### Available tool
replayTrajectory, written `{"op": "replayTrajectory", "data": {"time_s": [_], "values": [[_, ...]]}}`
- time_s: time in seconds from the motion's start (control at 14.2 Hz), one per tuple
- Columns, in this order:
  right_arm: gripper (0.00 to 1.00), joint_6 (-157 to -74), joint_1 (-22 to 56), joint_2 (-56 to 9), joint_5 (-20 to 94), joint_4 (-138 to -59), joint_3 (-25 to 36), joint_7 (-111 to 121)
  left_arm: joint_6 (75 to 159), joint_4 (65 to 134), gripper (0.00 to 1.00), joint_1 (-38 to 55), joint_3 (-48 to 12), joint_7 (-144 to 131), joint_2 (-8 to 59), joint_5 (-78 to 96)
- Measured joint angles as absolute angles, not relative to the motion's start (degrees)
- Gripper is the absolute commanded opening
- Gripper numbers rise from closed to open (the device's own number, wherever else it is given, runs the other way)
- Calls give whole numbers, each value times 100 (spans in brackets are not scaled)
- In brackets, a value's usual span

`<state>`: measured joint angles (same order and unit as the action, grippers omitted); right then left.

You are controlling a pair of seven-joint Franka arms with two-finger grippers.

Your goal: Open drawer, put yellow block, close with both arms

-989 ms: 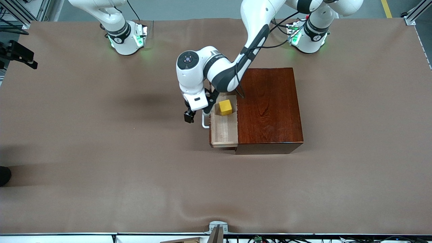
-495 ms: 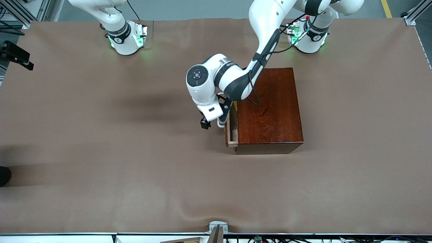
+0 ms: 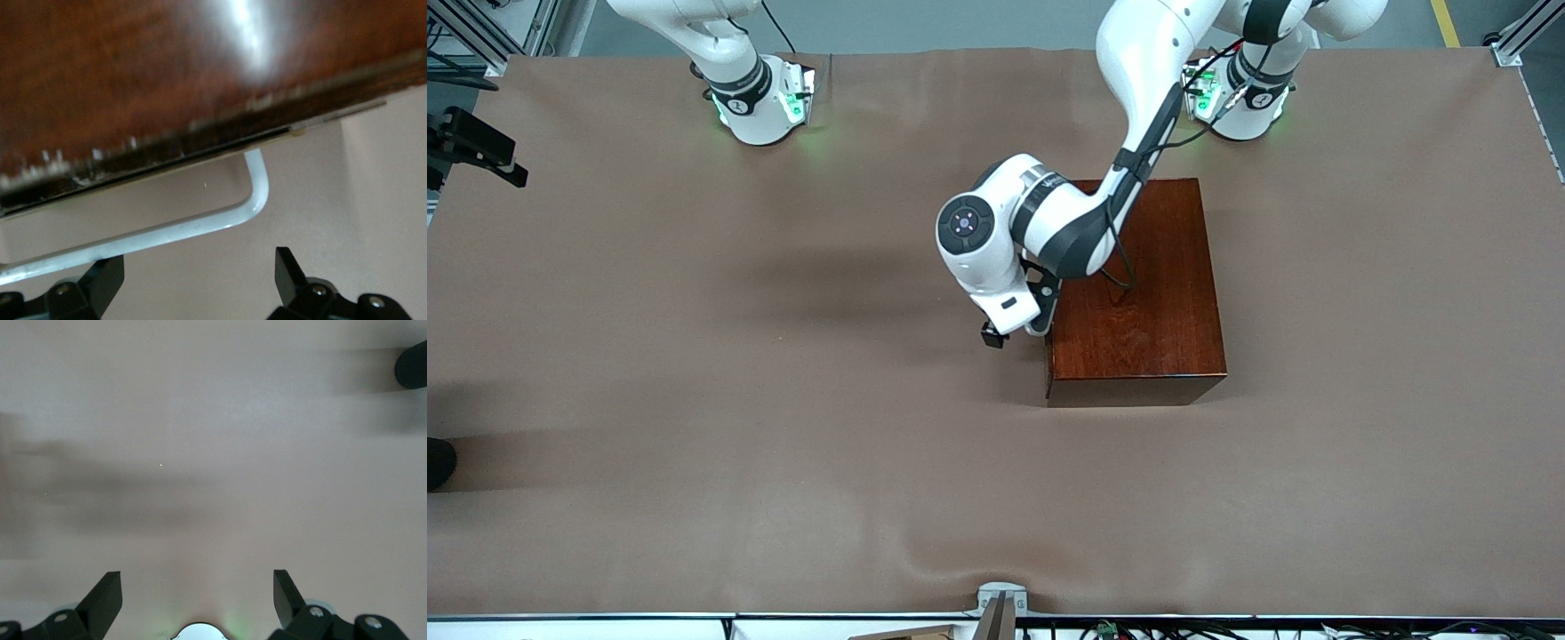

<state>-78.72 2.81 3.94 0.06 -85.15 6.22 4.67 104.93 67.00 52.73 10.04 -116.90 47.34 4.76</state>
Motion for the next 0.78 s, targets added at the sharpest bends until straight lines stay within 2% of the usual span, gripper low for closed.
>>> {"op": "replayTrajectory", "data": {"time_s": [0.42,0.57,0.78], "values": [[100,-7876,281,394,16,-8513,617,476,10460,6632,100,5239,997,-11599,4586,481],[100,-7877,281,392,18,-8510,615,477,10385,6525,100,5144,1050,-11122,4040,481],[100,-7877,281,392,19,-8507,613,477,9588,6507,100,4605,1086,-9833,2891,480]]}}
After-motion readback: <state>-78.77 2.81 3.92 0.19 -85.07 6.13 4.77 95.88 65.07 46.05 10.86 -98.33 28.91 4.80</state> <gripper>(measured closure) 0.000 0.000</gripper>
